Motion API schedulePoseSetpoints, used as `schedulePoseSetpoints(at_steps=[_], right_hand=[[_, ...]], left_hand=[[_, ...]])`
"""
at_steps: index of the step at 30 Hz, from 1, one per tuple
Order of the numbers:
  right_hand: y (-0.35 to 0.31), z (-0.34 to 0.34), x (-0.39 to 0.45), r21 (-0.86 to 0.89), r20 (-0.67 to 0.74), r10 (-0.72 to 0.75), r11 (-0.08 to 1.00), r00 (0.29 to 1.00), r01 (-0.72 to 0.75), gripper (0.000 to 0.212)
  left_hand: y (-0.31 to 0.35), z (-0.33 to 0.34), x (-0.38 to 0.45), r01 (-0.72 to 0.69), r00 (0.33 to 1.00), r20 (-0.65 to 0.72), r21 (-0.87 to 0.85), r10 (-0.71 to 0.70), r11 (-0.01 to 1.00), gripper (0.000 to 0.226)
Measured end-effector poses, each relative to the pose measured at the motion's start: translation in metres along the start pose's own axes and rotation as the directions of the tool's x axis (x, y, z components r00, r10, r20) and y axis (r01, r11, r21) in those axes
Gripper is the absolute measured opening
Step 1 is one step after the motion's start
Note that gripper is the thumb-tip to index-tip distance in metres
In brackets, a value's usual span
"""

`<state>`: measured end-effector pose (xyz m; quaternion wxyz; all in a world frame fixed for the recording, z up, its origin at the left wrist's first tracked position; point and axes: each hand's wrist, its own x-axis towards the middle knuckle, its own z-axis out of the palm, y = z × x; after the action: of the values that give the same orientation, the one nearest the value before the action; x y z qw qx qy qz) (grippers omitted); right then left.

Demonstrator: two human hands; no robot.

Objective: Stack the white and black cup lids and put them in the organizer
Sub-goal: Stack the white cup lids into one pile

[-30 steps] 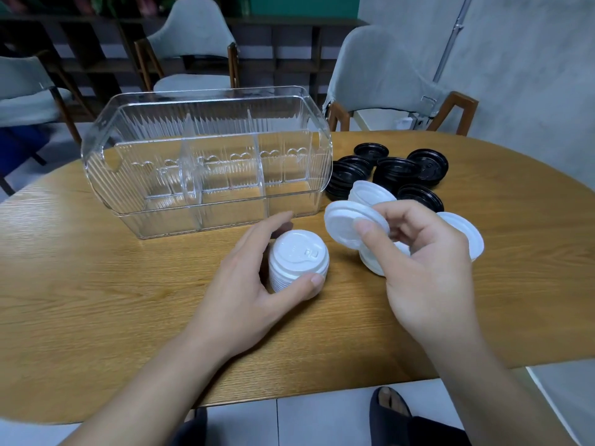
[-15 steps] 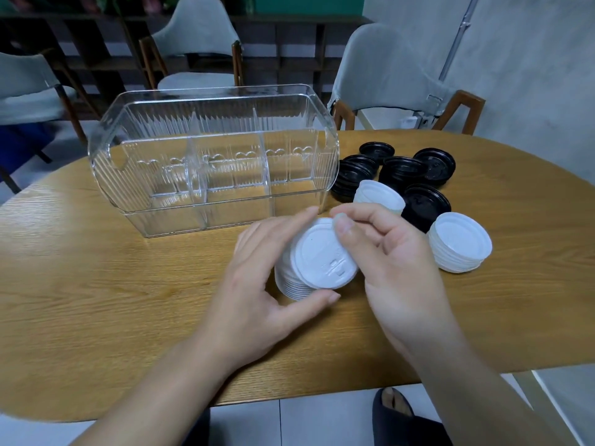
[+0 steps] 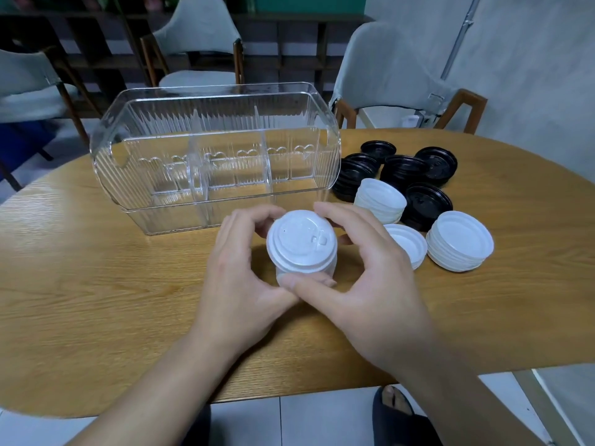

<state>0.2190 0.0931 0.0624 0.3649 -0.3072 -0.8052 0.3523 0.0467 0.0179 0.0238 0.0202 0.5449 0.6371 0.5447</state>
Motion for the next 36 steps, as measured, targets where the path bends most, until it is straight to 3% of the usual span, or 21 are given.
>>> schedulePoseSetpoints(at_steps=[4, 8, 10, 17, 23, 31, 36], right_hand=[[0.003, -0.004, 0.003, -0.046, -0.008, 0.048, 0.998, 0.999, -0.048, 0.071], [0.012, -0.009, 0.008, -0.073, -0.033, 0.094, 0.993, 0.995, -0.096, 0.065], [0.016, -0.008, 0.009, -0.113, -0.008, 0.083, 0.99, 0.997, -0.083, 0.064], [0.018, -0.001, 0.008, -0.142, 0.122, 0.029, 0.99, 0.992, -0.011, 0.054], [0.02, -0.006, 0.011, -0.138, 0.213, 0.028, 0.99, 0.977, 0.001, 0.057], [0.02, 0.002, 0.009, -0.122, 0.071, 0.054, 0.992, 0.996, -0.046, 0.057], [0.018, 0.002, 0.008, -0.111, 0.085, 0.06, 0.993, 0.995, -0.05, 0.061]], left_hand=[[-0.001, 0.002, -0.001, -0.015, 0.997, 0.073, 0.044, 0.012, 0.999, 0.076], [-0.005, 0.002, 0.001, 0.108, 0.963, 0.24, 0.075, -0.123, 0.991, 0.122], [-0.007, 0.002, 0.002, 0.176, 0.941, 0.28, 0.066, -0.188, 0.982, 0.13], [-0.007, 0.002, 0.001, 0.203, 0.925, 0.314, 0.065, -0.213, 0.977, 0.12], [-0.009, 0.0, 0.003, 0.212, 0.91, 0.353, 0.061, -0.219, 0.975, 0.122], [-0.015, 0.003, -0.001, 0.213, 0.917, 0.315, 0.135, -0.245, 0.968, 0.118], [-0.013, 0.003, 0.001, 0.155, 0.918, 0.344, 0.149, -0.199, 0.977, 0.101]])
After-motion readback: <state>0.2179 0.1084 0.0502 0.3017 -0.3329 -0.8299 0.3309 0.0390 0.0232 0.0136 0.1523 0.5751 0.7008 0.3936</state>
